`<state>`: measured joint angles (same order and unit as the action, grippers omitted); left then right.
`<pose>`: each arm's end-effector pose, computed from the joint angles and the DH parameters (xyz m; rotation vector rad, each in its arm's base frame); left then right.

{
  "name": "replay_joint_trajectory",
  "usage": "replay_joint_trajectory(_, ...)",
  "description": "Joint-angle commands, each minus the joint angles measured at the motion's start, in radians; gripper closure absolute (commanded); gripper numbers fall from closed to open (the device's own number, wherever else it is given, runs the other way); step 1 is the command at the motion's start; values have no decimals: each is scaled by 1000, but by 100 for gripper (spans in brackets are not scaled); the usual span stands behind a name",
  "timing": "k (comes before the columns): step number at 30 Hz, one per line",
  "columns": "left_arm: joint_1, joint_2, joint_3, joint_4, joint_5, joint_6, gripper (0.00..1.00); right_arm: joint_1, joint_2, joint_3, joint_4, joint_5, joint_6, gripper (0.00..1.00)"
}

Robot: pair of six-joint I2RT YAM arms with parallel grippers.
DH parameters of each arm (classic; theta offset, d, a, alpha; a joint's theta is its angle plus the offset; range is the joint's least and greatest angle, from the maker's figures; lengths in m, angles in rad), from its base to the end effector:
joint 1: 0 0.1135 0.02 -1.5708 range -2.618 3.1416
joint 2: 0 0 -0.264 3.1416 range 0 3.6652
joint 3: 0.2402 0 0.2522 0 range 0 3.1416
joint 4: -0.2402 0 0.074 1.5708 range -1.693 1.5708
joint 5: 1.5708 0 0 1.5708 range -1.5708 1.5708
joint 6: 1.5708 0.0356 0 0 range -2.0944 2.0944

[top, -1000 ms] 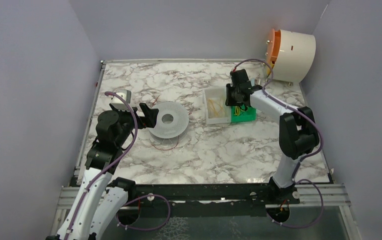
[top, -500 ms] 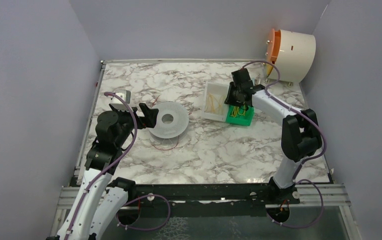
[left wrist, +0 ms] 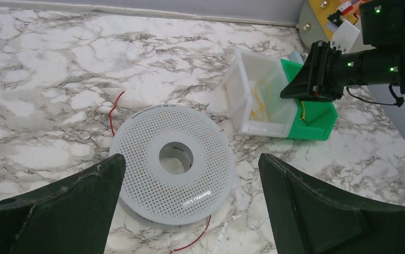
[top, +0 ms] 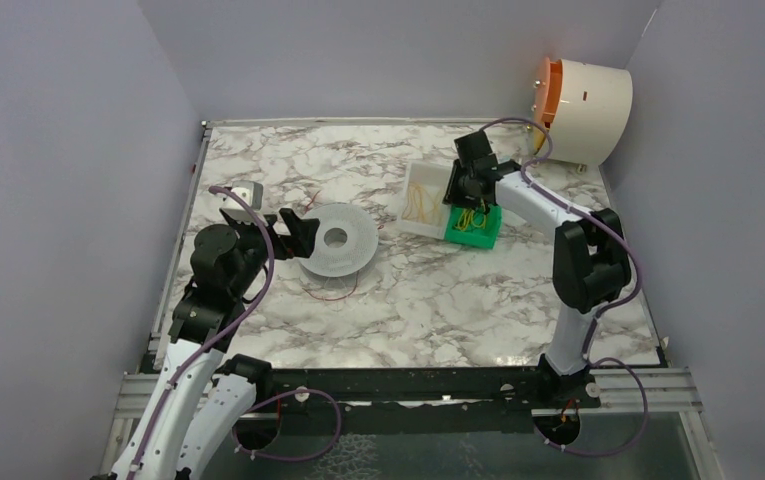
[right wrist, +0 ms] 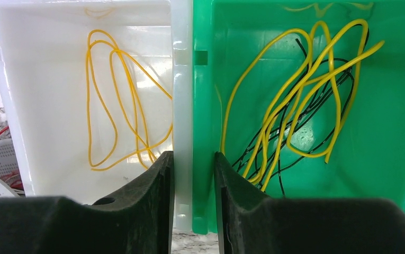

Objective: Wrap the cables

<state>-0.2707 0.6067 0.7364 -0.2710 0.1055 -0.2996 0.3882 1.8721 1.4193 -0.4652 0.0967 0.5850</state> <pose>0.1402 -0.0428 0.3398 0.0545 1.7374 -0.5119 0.3820 0.1525 0.2255 0.2870 2.4896 0.2895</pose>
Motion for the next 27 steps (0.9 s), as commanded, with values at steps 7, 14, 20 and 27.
replay_joint_trajectory(7, -7, 20, -11, 17, 43, -3, 1, 6, 4, 15, 19, 0, 29, 48)
replay_joint_trajectory(14, -7, 54, -10, 24, 99, 6, 1, 5, -116, -69, 83, 22, -10, 45)
replay_joint_trajectory(20, -7, 127, -4, 12, 145, 16, 1, 6, -257, -175, 138, 36, -79, 45)
replay_joint_trajectory(27, -20, 227, 6, -3, 168, 17, 1, 6, -461, -317, 229, 3, -171, 45)
